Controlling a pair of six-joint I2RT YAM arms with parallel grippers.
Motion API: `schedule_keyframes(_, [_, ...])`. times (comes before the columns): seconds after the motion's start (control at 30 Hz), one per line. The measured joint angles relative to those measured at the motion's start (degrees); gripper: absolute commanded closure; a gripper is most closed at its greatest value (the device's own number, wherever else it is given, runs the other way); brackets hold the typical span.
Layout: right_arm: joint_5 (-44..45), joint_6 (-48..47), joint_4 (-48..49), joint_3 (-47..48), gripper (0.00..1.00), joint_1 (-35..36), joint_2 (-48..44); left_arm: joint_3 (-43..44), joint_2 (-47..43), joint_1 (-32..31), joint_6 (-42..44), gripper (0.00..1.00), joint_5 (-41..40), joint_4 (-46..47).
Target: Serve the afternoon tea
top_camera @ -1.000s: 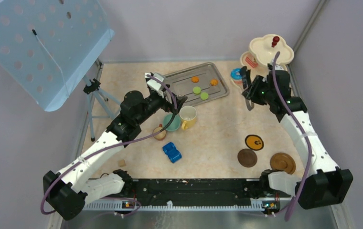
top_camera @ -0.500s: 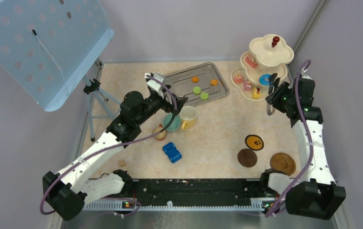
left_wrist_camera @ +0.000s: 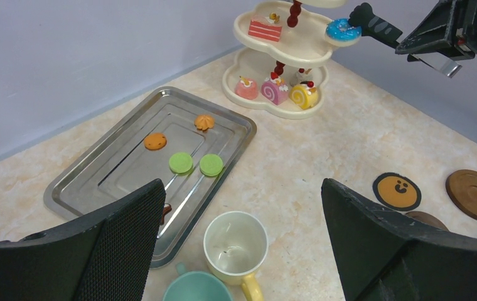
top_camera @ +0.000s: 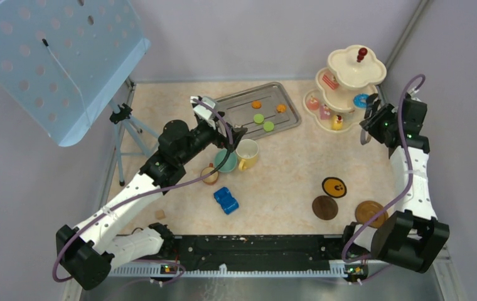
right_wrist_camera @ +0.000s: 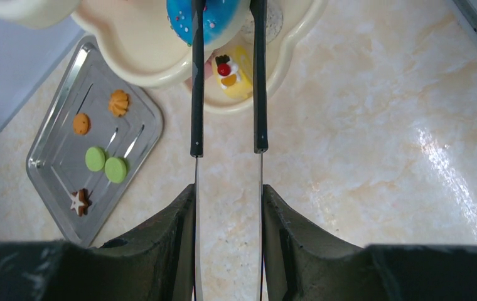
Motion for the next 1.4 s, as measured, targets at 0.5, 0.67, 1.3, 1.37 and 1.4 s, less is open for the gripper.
schedule_keyframes(0.5, [-4.26,1.88,10.01,4.70,1.00,-2.38,12.68,0.00,0.50,-0.02,0.07,0.01,-0.44,-0.04])
schedule_keyframes(0.67, [-4.28,2.05,11.06,5.75,0.94,-2.38,14.08,0.00,0.50,-0.02,0.33,0.01,-0.57,-0.04])
schedule_keyframes(1.3, [-6.86,0.46,8.28,8.46,0.57,-4.17,16.44,0.00,0.48,-0.02,0.48,0.01,-0.61,-0.04])
schedule_keyframes(1.37, [-6.84,-0.04,7.43,8.52,0.58,-4.17,16.44,0.00,0.48,-0.02,0.48,0.01,-0.61,-0.04])
schedule_keyframes(1.4, [-6.73,-0.28,6.67,8.70,0.58,-4.17,16.41,0.00,0.48,-0.02,0.48,0.01,-0.61,-0.04])
